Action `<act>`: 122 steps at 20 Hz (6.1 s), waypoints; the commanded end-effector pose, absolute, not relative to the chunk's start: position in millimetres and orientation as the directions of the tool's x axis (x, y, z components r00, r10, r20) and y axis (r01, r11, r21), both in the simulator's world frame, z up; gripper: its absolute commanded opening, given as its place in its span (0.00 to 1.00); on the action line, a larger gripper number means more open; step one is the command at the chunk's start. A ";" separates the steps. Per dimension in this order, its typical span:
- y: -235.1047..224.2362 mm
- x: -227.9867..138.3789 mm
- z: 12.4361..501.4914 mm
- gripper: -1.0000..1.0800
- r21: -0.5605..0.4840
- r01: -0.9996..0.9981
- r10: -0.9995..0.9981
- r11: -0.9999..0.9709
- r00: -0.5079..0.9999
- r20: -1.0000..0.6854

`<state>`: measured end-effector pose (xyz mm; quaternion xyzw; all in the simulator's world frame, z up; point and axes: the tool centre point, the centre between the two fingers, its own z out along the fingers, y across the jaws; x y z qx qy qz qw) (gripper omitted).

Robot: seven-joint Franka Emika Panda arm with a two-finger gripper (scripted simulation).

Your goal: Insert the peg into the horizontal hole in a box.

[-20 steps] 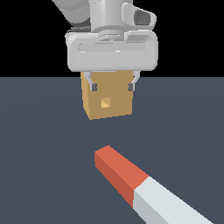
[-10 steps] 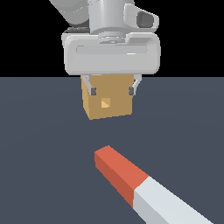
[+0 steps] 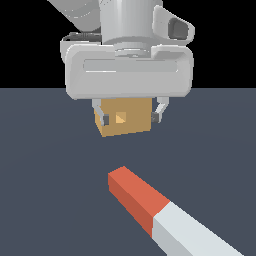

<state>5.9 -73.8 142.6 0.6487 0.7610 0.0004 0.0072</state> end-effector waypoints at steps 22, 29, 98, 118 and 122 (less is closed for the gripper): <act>-187.2 58.9 82.2 0.96 0.002 0.827 0.827 0.562 -0.562 -0.002; -202.0 73.3 72.6 0.96 0.001 0.785 0.785 0.620 -0.620 0.000; -52.0 36.3 52.8 0.00 0.000 0.881 0.881 0.473 -0.473 0.000; 53.5 31.7 75.3 0.00 0.000 0.935 0.935 0.355 -0.355 0.000; 52.2 32.6 75.0 0.00 0.000 0.934 0.934 0.357 -0.357 0.000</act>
